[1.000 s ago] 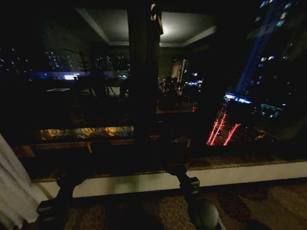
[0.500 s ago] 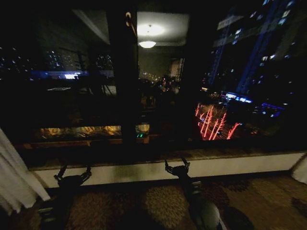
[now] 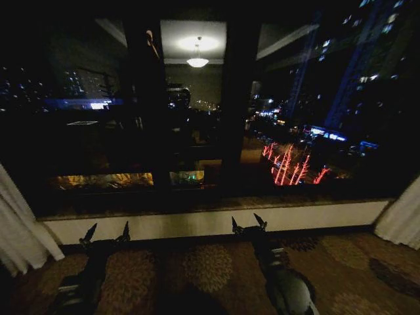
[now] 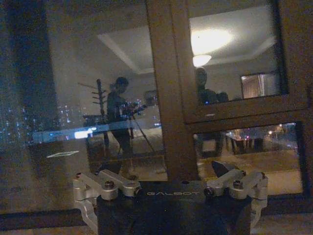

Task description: Open the curtains by pulling them apart, changing their state from closed to fully open.

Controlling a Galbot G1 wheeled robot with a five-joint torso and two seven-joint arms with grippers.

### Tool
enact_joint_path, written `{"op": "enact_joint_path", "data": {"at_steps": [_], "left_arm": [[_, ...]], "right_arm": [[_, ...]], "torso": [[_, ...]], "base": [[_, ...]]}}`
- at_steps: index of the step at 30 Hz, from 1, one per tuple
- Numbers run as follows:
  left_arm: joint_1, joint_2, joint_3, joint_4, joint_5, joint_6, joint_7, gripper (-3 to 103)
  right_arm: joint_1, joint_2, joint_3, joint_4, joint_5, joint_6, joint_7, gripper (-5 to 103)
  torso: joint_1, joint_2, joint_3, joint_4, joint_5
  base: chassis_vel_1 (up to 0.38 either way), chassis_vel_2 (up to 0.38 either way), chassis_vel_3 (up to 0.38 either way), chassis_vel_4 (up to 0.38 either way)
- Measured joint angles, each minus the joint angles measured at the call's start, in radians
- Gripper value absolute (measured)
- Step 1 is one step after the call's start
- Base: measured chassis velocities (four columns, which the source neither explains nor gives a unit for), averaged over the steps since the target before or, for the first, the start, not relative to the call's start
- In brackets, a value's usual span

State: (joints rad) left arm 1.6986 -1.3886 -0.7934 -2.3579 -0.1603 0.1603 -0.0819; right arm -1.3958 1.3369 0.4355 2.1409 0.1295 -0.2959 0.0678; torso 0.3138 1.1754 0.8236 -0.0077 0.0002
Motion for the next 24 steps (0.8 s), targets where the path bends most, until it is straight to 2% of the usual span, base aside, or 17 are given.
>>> {"op": "enact_joint_path", "data": {"at_steps": [24], "left_arm": [[-0.008,-0.005,0.027,-0.004,0.024,0.001,-0.002,100]], "right_arm": [[0.004,-0.006,0.017,-0.021,0.02,0.02,-0.005,100]], "torso": [[0.0,0.0,0.0,0.0,0.0005]], "base": [[-0.019,-0.388,0.023,0.385]]}}
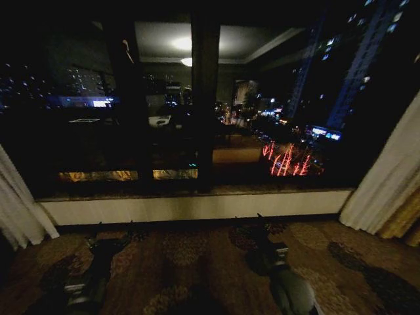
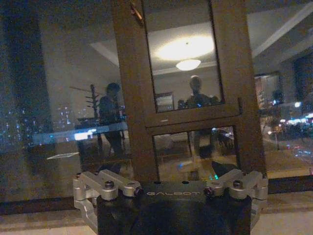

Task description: Open the curtains by pulling them apart, changing their state from closed to fully open.

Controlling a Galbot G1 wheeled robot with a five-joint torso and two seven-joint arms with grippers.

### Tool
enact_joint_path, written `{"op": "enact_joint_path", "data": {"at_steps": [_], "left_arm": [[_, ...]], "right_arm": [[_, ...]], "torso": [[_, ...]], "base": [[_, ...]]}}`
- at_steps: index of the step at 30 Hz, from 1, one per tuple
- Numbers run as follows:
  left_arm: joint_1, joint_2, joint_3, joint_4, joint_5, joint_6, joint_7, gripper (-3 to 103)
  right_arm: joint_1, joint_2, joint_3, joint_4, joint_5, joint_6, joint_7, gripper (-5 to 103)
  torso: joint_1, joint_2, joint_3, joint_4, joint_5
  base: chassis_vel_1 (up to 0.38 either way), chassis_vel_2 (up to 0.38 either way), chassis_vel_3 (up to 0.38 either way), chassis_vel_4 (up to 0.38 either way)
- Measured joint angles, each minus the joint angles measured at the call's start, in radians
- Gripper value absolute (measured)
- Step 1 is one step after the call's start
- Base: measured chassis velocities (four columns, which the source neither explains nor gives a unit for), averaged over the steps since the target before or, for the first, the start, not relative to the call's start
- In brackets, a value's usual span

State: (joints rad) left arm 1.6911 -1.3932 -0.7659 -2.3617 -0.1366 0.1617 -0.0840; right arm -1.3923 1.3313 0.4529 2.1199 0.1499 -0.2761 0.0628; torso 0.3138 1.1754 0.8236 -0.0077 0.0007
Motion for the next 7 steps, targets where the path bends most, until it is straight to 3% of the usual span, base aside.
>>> {"op": "enact_joint_path", "data": {"at_steps": [4,7], "left_arm": [[0.001,-0.002,0.001,0.005,-0.001,-0.001,0.0,100],[0.003,-0.005,0.001,0.006,-0.003,-0.002,0.0,100]], "right_arm": [[0.005,0.008,-0.009,-0.02,-0.008,0.019,-0.001,100],[0.009,0.011,-0.015,-0.024,-0.013,0.019,-0.004,100]], "torso": [[-0.001,0.001,0.0,-0.0001,0.0005],[0.0,0.0,0.0,0.0006,-0.0009]], "base": [[-0.033,-0.259,0.027,0.252],[0.009,-0.043,0.017,-0.036]]}}
